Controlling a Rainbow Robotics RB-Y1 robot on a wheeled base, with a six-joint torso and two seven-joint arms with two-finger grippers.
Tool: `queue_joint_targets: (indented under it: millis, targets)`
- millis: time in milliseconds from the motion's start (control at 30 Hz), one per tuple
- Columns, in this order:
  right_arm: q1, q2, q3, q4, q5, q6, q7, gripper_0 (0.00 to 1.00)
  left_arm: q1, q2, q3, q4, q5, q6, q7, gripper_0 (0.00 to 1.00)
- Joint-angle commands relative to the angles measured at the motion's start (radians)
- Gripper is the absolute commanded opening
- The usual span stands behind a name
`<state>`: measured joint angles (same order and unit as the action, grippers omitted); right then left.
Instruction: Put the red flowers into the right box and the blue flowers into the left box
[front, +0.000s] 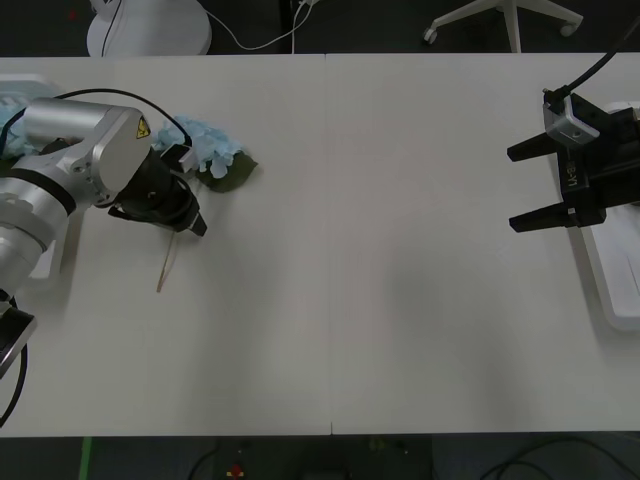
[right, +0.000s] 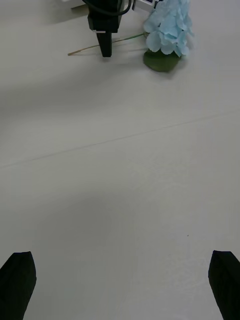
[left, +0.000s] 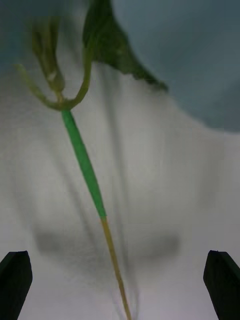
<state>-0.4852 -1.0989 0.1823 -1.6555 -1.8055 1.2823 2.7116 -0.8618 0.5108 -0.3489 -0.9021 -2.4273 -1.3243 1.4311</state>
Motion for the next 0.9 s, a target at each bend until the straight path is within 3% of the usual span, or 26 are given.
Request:
queue_joint_targets:
  millis: [33,133,167,233,267,767,900]
  targets:
    - [-0.027,-0.03,-0.018,-0.009,0.002,-0.006,-0.006,1.0,-0.071,-0.029,-0.016,0.049,-0.01,0.05,-0.086,1.0]
    - [-0.027,-0.03,-0.018,-0.009,0.002,-0.006,-0.006,1.0,-0.082,-0.04,-0.016,0.081,-0.01,0.076,-0.1,1.0]
    - [-0.027,-0.03,-0.018,-0.009,0.002,-0.006,-0.006,1.0,-0.086,-0.044,-0.016,0.092,-0.01,0.083,-0.101,0.83]
    - [-0.027,-0.03,-0.018,-0.009,0.002,-0.006,-0.006,1.0,-0.086,-0.047,-0.016,0.094,-0.015,0.088,-0.11,0.17]
    - [-0.027,-0.03,-0.018,-0.009,0.002,-0.006,-0.006,1.0,-0.088,-0.049,-0.016,0.095,-0.015,0.088,-0.11,0.0]
    - [-0.027,-0.03,-0.018,-0.009,0.002,-0.006,-0.006,1.0,-0.123,-0.032,-0.01,0.094,-0.006,0.092,-0.158,0.0]
    - [-0.027,-0.03,-0.018,-0.009,0.002,-0.006,-0.006,1.0,-0.137,-0.001,0.068,0.08,0.002,0.045,-0.227,0.0]
